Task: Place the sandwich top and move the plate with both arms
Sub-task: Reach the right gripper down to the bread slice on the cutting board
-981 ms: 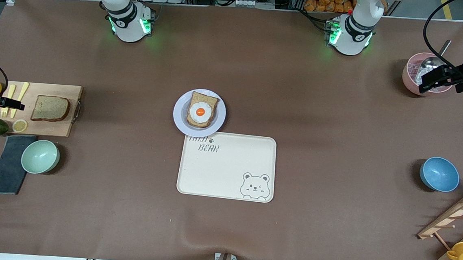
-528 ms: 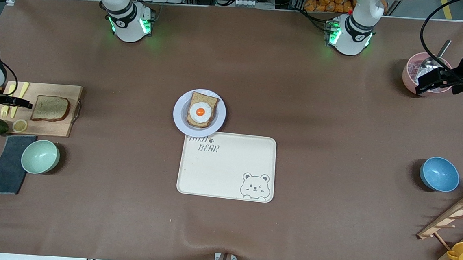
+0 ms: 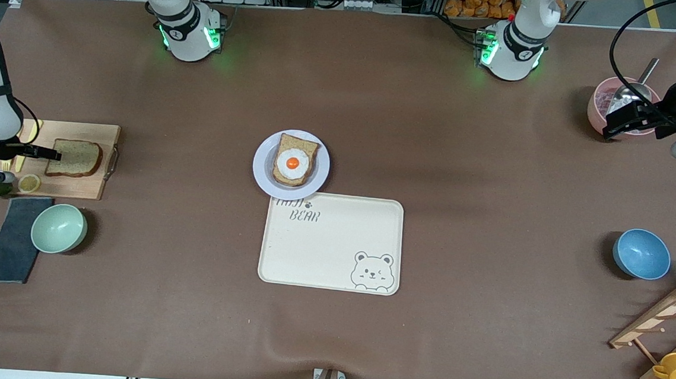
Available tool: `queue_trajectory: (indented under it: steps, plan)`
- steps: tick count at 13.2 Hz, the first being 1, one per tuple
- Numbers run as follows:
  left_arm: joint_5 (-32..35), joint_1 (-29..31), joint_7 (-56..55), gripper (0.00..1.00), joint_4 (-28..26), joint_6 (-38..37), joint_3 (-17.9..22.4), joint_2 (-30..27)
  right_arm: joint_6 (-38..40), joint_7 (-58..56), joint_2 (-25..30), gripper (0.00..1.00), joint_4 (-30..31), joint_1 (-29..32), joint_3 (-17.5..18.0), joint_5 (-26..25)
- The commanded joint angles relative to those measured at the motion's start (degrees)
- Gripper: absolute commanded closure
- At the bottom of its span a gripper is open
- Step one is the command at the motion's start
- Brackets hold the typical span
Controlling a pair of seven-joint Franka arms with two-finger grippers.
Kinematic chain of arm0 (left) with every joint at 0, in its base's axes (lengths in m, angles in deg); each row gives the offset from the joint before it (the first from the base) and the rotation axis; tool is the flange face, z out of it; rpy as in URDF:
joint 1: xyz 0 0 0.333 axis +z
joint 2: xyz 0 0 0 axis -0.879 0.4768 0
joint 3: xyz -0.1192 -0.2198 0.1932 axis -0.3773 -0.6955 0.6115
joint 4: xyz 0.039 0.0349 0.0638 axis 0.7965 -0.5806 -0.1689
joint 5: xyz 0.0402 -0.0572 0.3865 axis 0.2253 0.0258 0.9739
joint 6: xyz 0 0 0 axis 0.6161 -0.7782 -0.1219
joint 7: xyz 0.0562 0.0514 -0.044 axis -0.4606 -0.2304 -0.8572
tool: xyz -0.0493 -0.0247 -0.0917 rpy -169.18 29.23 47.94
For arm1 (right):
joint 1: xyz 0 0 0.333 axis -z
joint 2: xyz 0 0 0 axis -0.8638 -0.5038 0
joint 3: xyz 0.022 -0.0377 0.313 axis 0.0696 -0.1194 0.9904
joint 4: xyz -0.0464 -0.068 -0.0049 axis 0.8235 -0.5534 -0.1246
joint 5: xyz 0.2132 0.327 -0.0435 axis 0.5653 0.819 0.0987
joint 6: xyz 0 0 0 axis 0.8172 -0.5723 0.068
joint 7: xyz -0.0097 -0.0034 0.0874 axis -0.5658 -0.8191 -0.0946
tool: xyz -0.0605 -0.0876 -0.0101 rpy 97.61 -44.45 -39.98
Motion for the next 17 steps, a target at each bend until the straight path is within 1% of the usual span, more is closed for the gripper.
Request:
queue_trajectory:
  steps: [1, 3, 10, 11, 12, 13, 15, 17]
  plan:
    - [0.0, 0.1, -1.1, 0.0, -1.9, 1.2, -2.0, -2.4, -0.1, -2.2, -0.6, 0.0, -0.7, 1.4, 1.0, 0.9]
    - [0.5, 0.4, -1.9, 0.0, -2.4, 1.3, -3.4, -2.5, -0.2, -2.8, -1.5, 0.0, -0.7, 1.5, 1.0, 0.9]
    - [0.9, 0.4, -2.2, 0.0, -2.7, 2.4, -3.6, -2.4, -0.6, -3.5, -1.7, 0.0, -0.7, 1.9, 1.0, 0.9]
    - [0.9, 0.4, -2.2, 0.0, -3.2, 2.4, -3.6, -2.5, -0.7, -3.5, -1.7, 0.09, -0.7, 2.0, 1.0, 0.9]
    - [0.8, 0.4, -2.1, 0.0, -3.3, 2.5, -3.6, -2.6, -0.8, -3.0, -1.7, 0.73, -0.7, 2.0, 1.0, 1.0]
    - [0.8, 0.4, -2.1, 0.0, -3.3, 2.4, -3.6, -2.6, -0.8, -2.9, -1.8, 1.0, -0.7, 2.0, 1.0, 1.4]
    - [0.8, 0.5, -2.2, 0.0, -3.2, 2.6, -3.5, -2.7, -0.8, -2.9, -1.8, 1.0, -0.7, 2.1, 1.0, 2.8]
    - [0.8, 0.5, -2.1, 0.0, -3.5, 3.3, -3.6, -2.7, -0.7, -2.9, -1.8, 1.0, -0.7, 2.2, 1.0, 2.8]
